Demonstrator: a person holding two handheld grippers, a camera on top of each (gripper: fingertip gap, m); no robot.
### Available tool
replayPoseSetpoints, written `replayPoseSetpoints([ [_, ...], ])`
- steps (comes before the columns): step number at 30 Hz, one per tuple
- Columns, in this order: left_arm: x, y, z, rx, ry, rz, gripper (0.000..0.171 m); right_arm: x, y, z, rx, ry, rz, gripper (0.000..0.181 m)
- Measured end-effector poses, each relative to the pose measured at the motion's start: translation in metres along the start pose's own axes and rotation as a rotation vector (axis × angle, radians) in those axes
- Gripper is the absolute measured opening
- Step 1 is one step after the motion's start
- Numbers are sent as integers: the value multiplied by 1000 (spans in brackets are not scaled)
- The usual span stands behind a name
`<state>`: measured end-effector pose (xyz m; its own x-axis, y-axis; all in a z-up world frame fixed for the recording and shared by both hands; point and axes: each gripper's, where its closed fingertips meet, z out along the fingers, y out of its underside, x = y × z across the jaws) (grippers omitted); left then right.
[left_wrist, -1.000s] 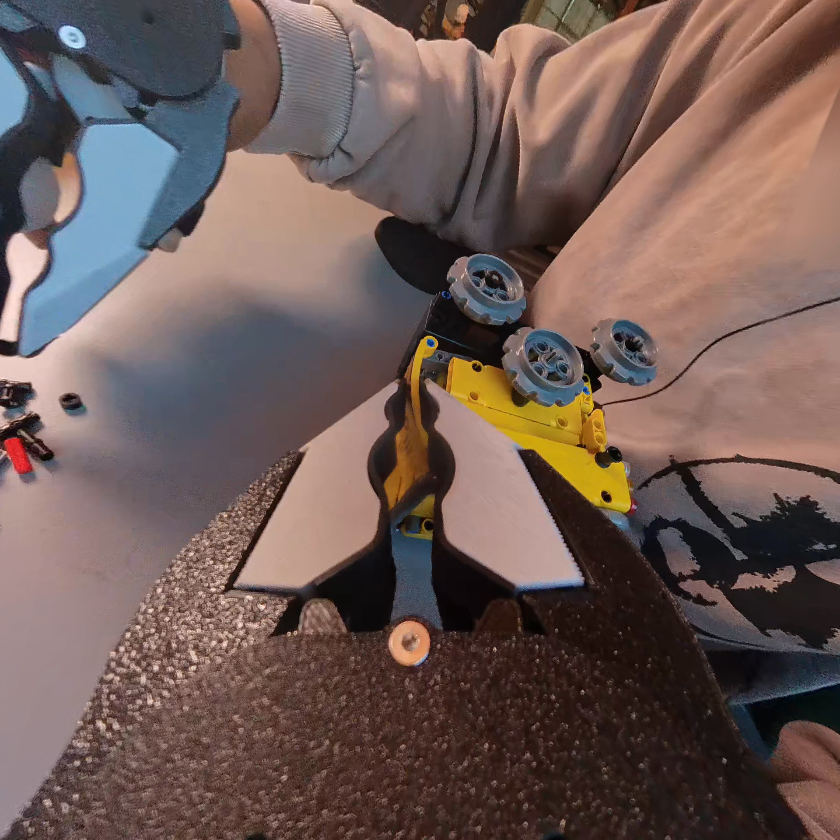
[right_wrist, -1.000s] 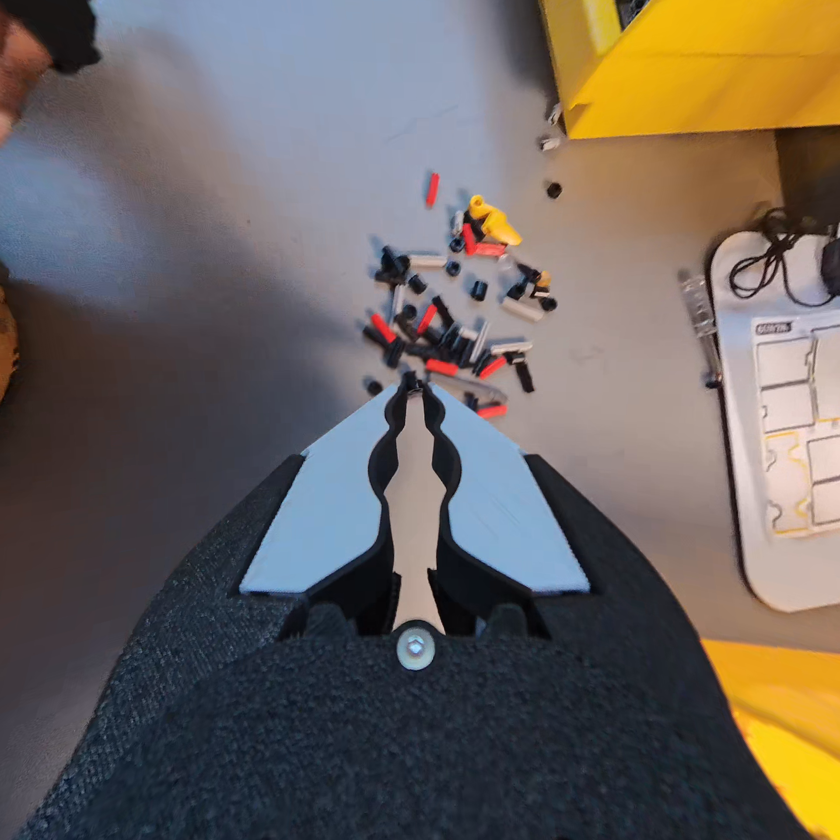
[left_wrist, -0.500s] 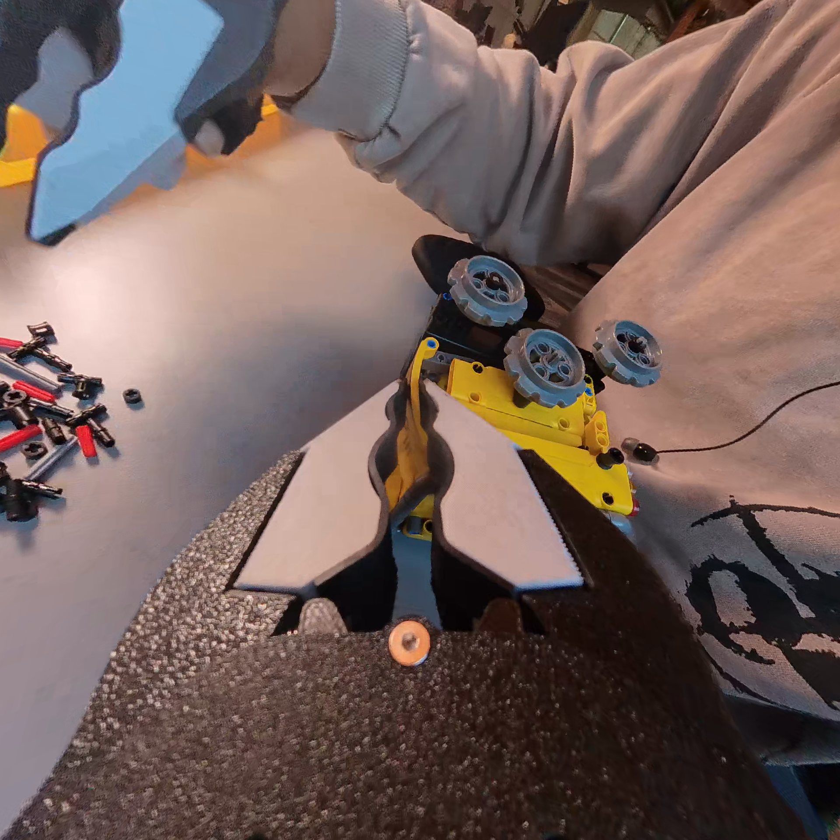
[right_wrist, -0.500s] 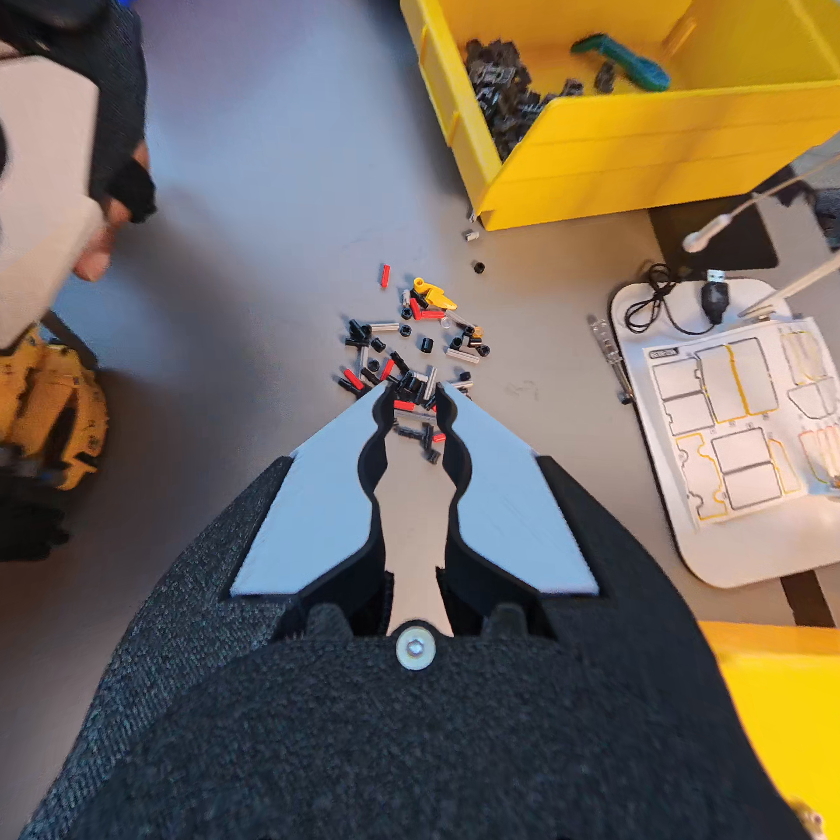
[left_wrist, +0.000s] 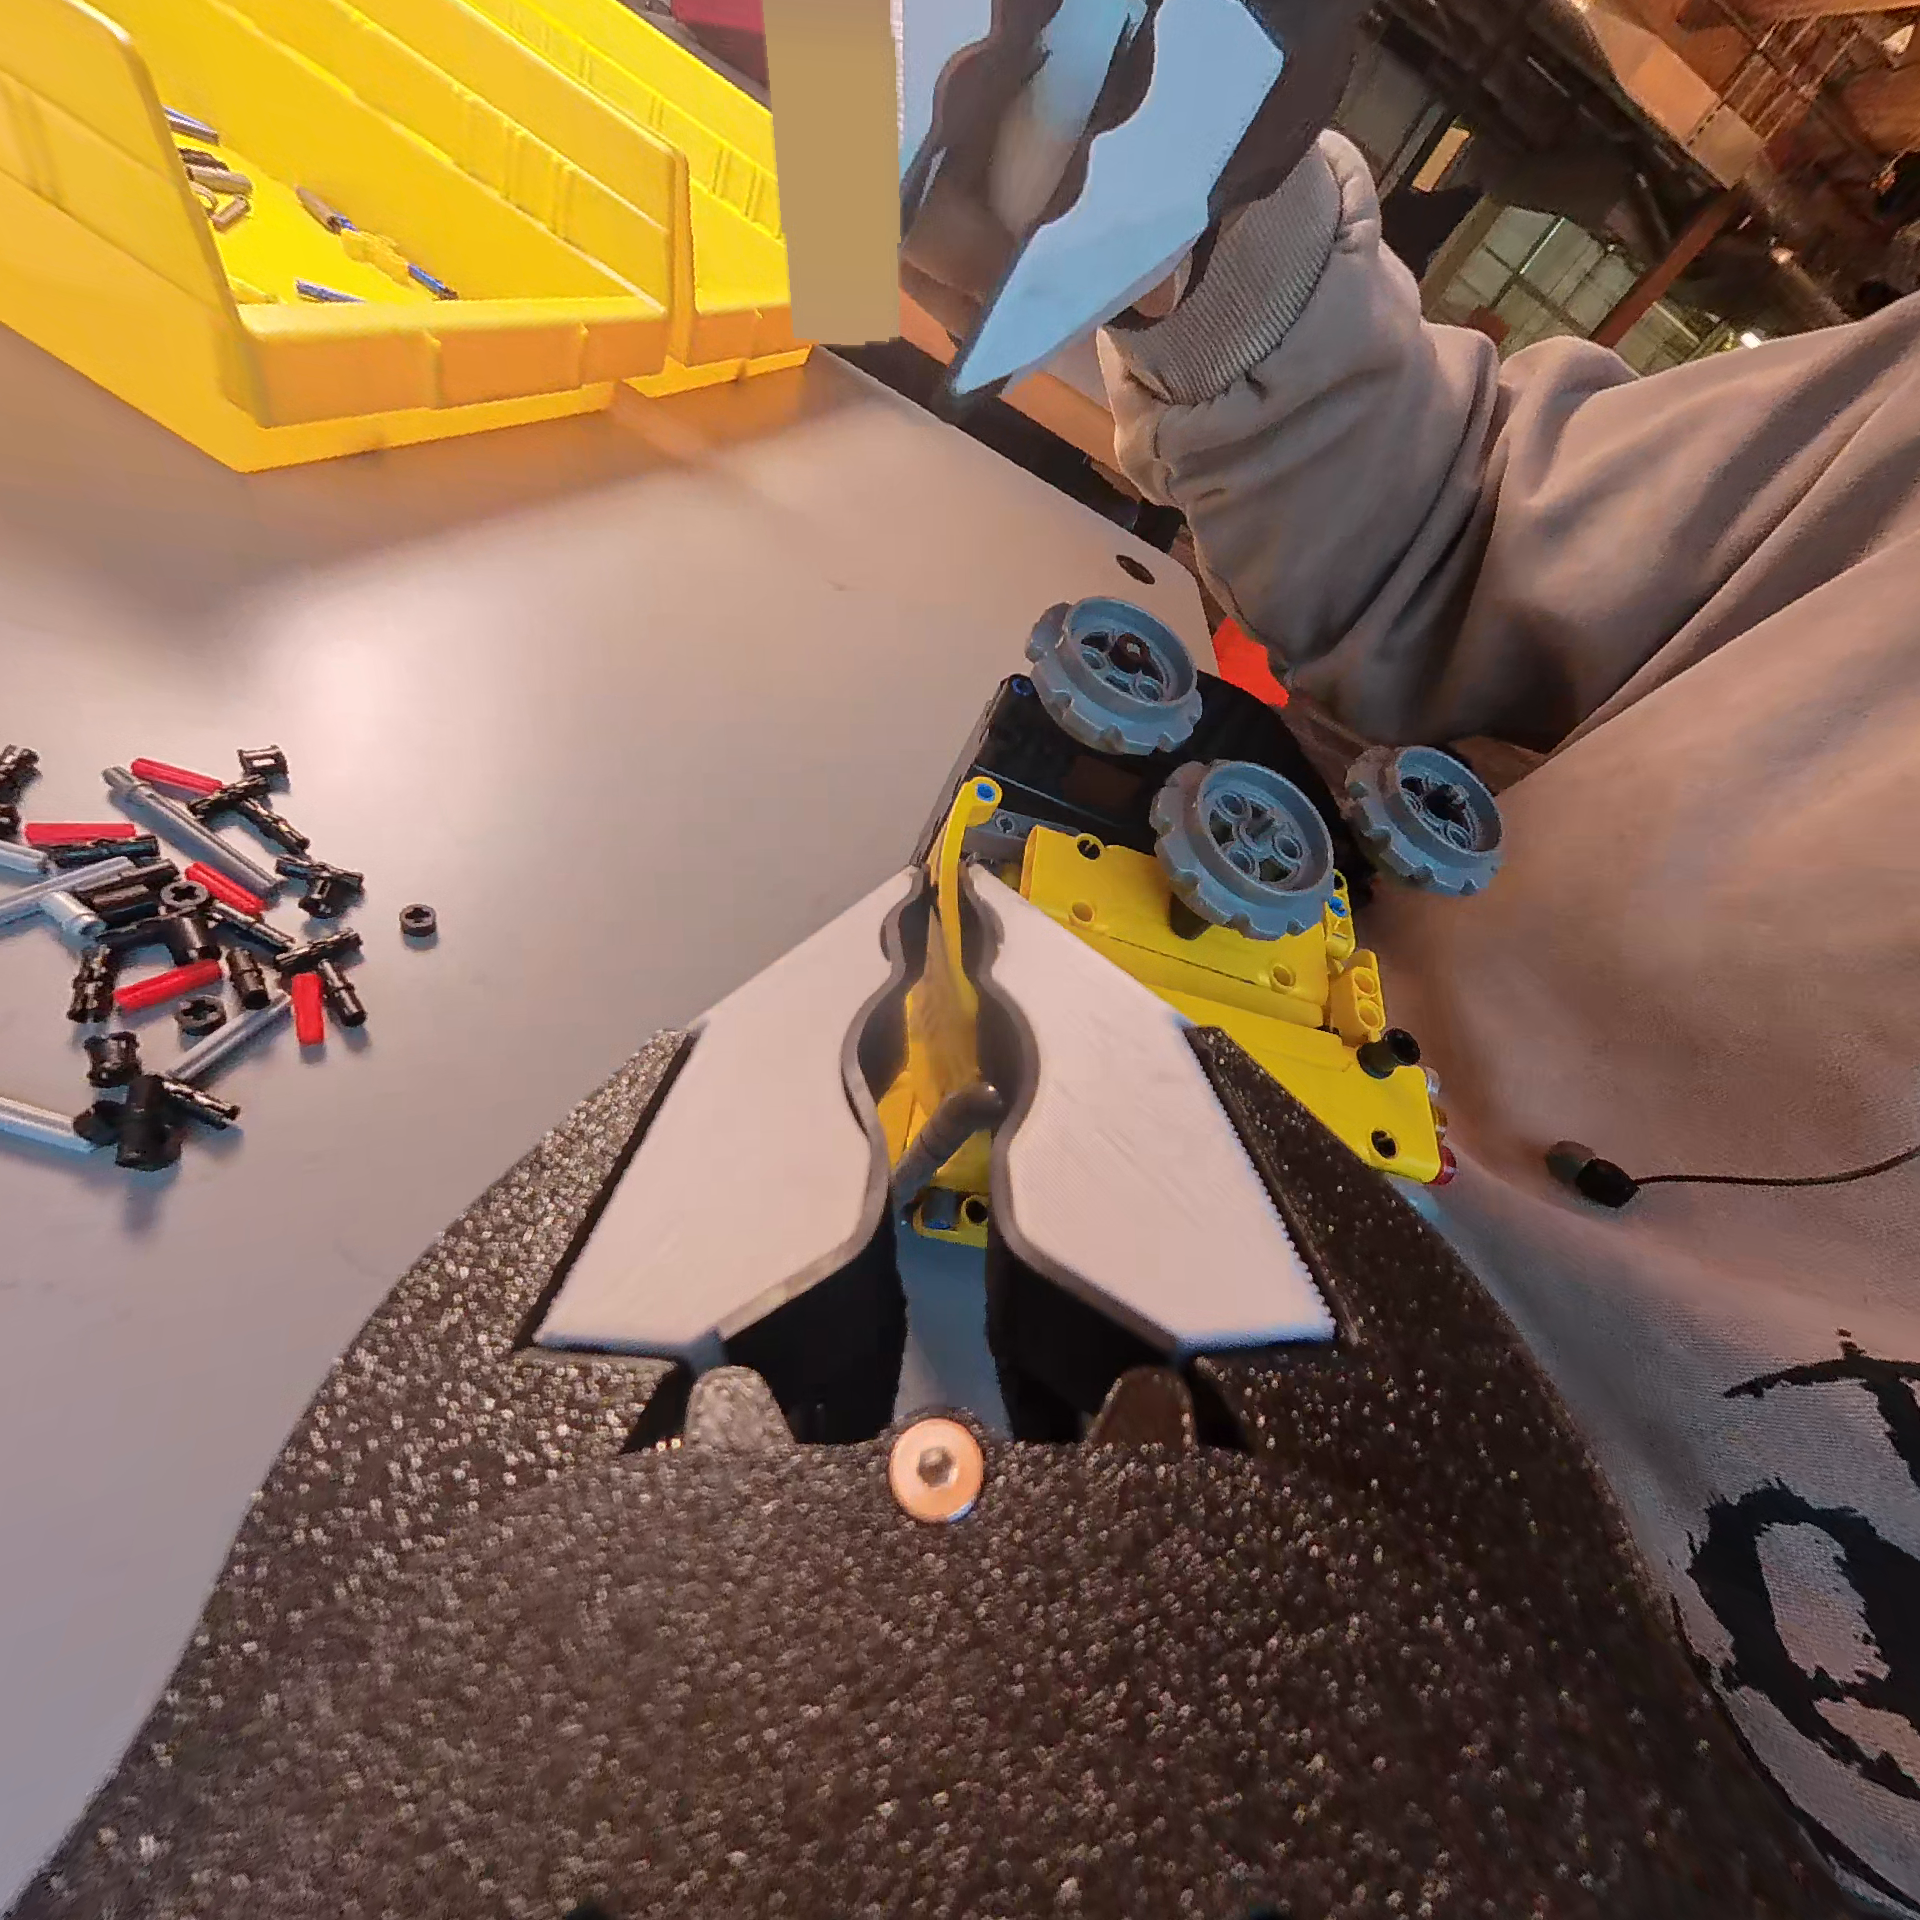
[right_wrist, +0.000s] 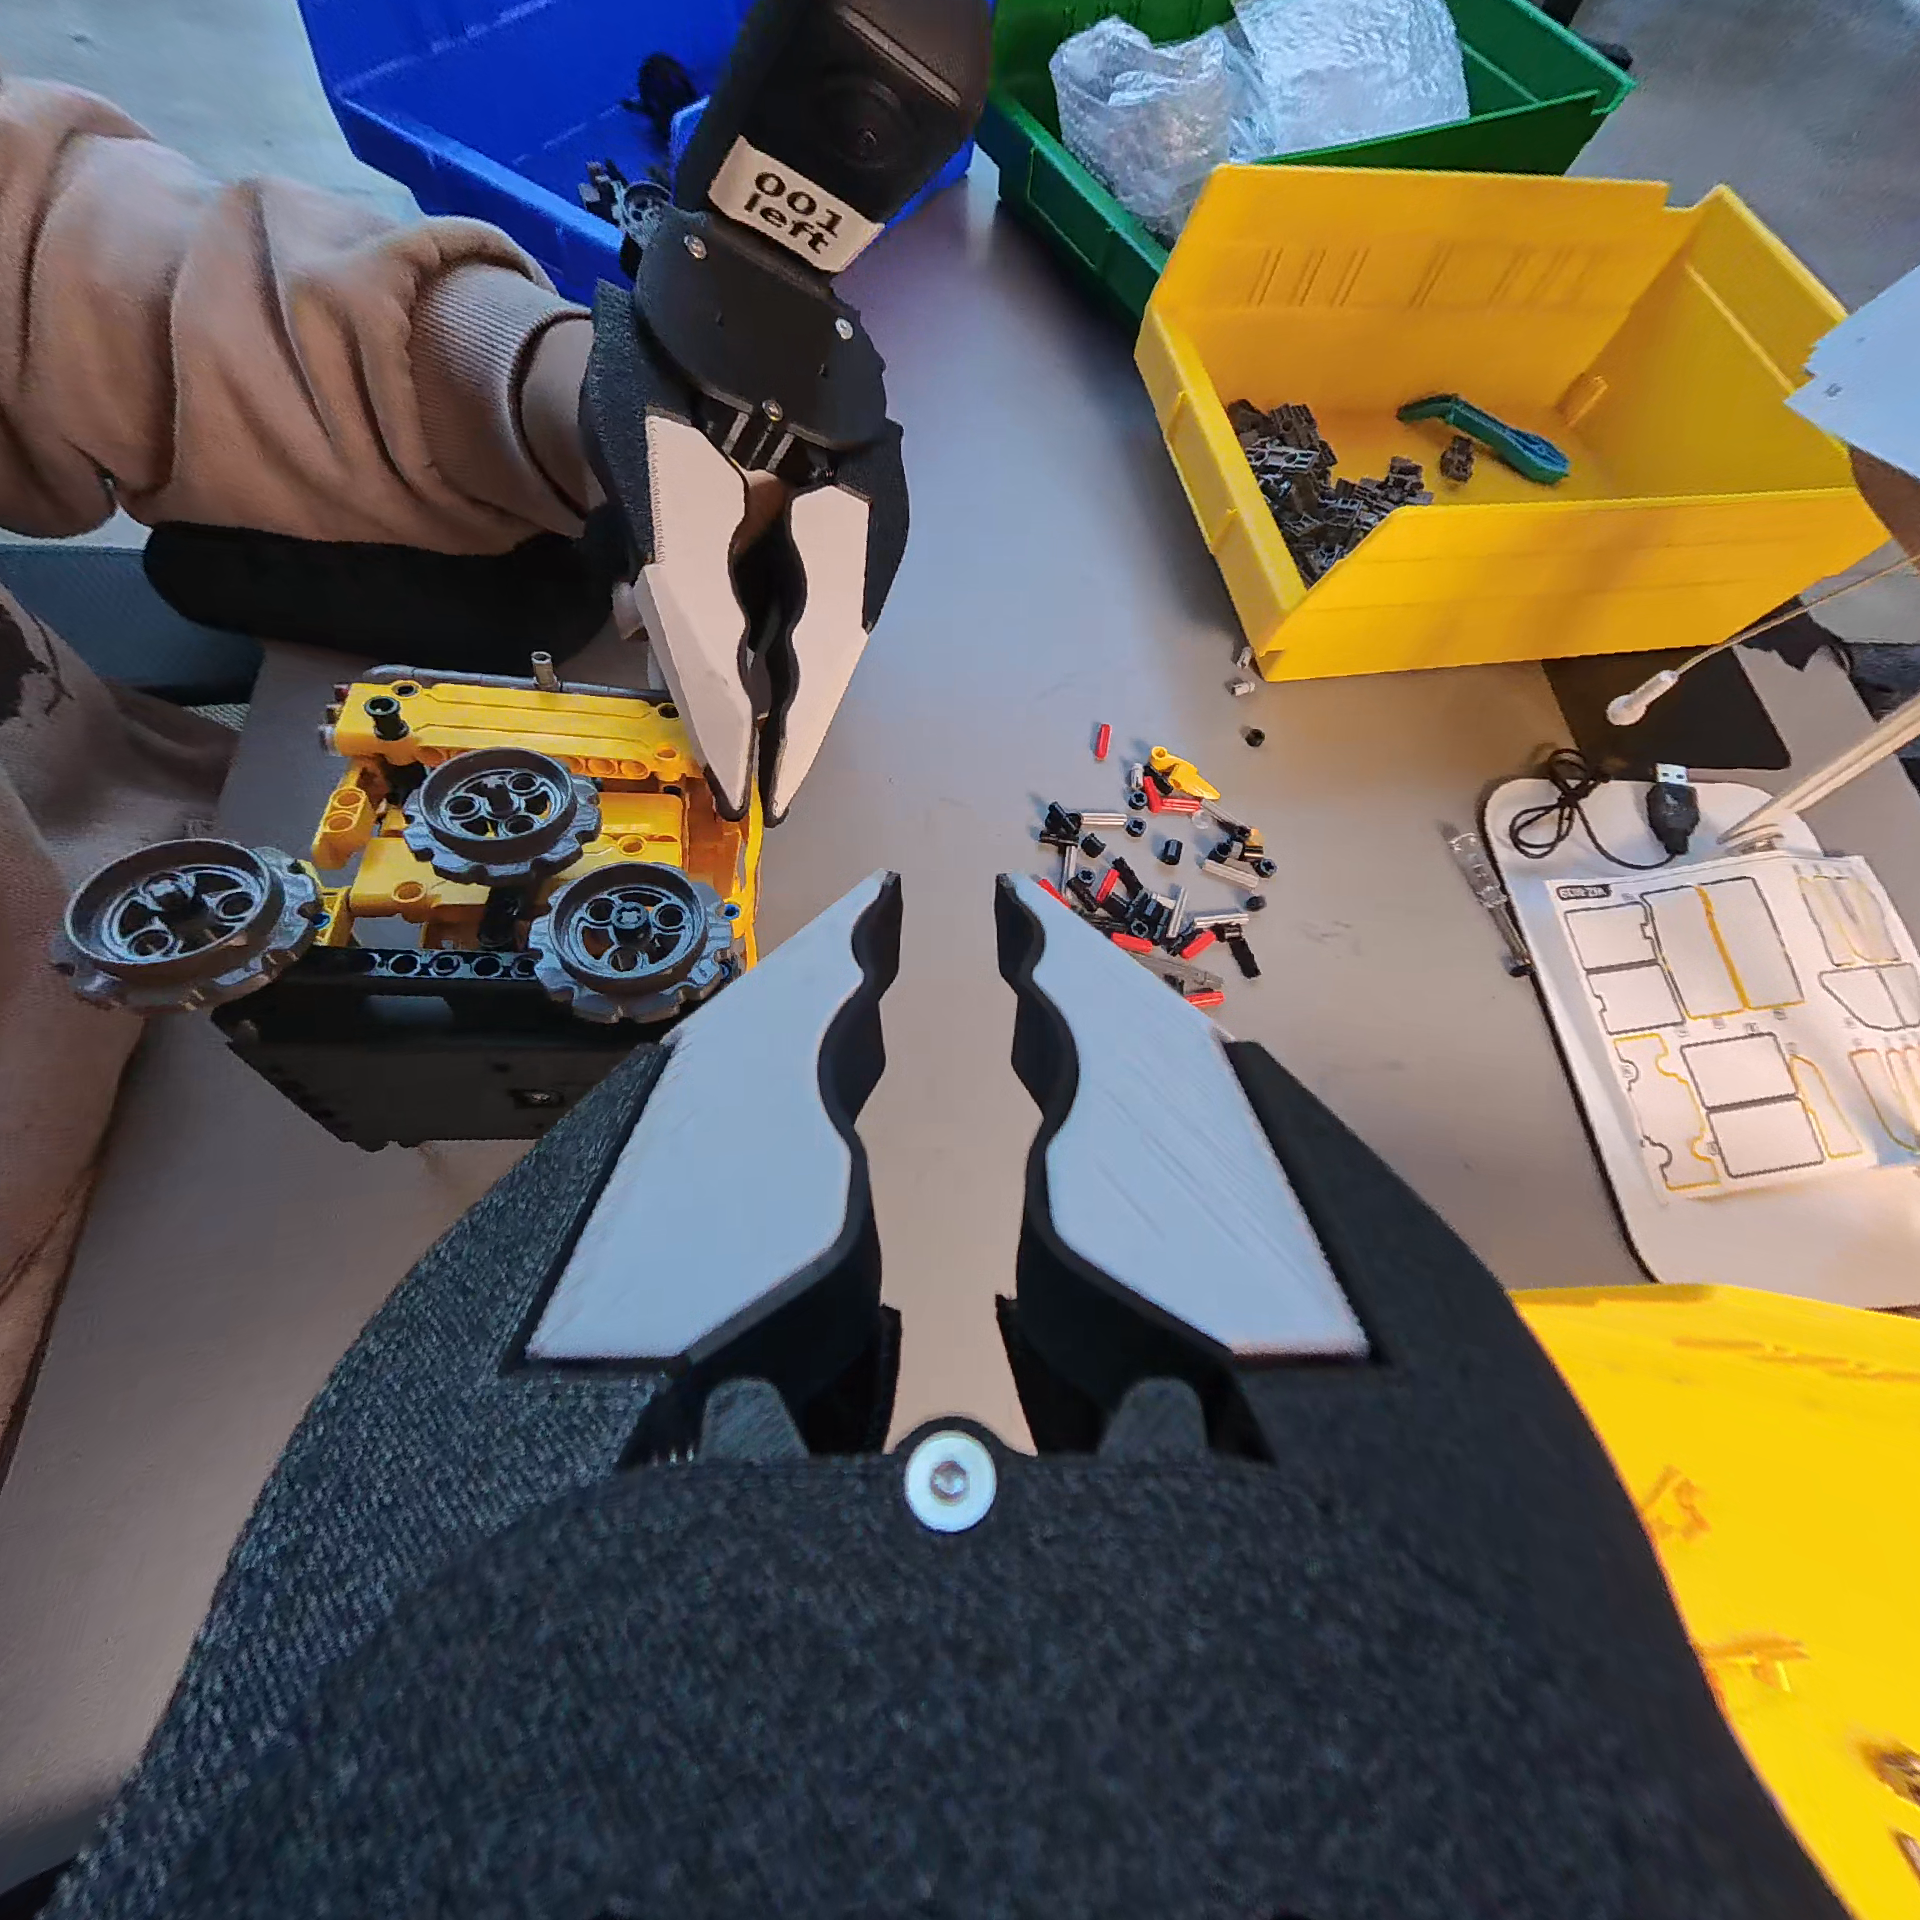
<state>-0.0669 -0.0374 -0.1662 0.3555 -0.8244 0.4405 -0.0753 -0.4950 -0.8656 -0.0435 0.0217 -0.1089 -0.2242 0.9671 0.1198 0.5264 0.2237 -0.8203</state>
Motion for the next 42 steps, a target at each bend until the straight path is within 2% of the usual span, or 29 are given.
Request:
replayPoseSetpoints([
  [3, -4, -2, 0, 13, -33, 9, 4, -9, -2, 0, 22, -42, 14, 16],
  [6, -5, -6, -2, 29, -59, 32, 4, -35, -8, -3, 47, -173, 3, 16],
  [9, -3, -23, -9, 103, -72, 59, 21, -47, -2, -1, -9, -201, -27, 16],
  [12, 10, -37, -12, 148, -45, 118, 28, -60, 5, 2, -50, -249, -36, 15],
  [18, 26, -32, 18, -28, -40, 305, 41, -65, 14, 6, -126, -262, -30, 8],
  [24, 32, -24, 39, -190, 54, 288, 51, -63, 15, 8, -235, -262, 13, 6],
  [26, 33, -25, 44, -195, 64, 299, 51, -63, 16, 9, -271, -263, 15, 6],
  [28, 32, -27, 45, -192, 53, 292, 41, -64, 16, 8, -302, -271, 1, 6],
  [32, 31, -25, 43, -191, 18, 283, 40, -63, 15, 11, -329, -247, 0, 4],
  [35, 34, -23, 43, -207, -12, 304, 40, -68, 13, 11, -333, -227, -68, 3],
  [38, 39, -20, 43, -221, -15, 320, 40, -73, 11, 10, -280, -206, -32, 2],
  [39, 40, -20, 44, -216, -14, 319, 41, -77, 4, 8, -205, -226, 22, 3],
  [40, 41, -20, 45, -204, -12, 313, 41, -84, -20, 4, -64, -289, 142, 2],
  [41, 42, -20, 46, -200, -3, 311, 41, -83, -36, 0, 26, -292, 181, 2],
  [42, 43, -19, 46, -202, 3, 315, 41, -76, -43, -2, 53, -238, 138, 2],
])
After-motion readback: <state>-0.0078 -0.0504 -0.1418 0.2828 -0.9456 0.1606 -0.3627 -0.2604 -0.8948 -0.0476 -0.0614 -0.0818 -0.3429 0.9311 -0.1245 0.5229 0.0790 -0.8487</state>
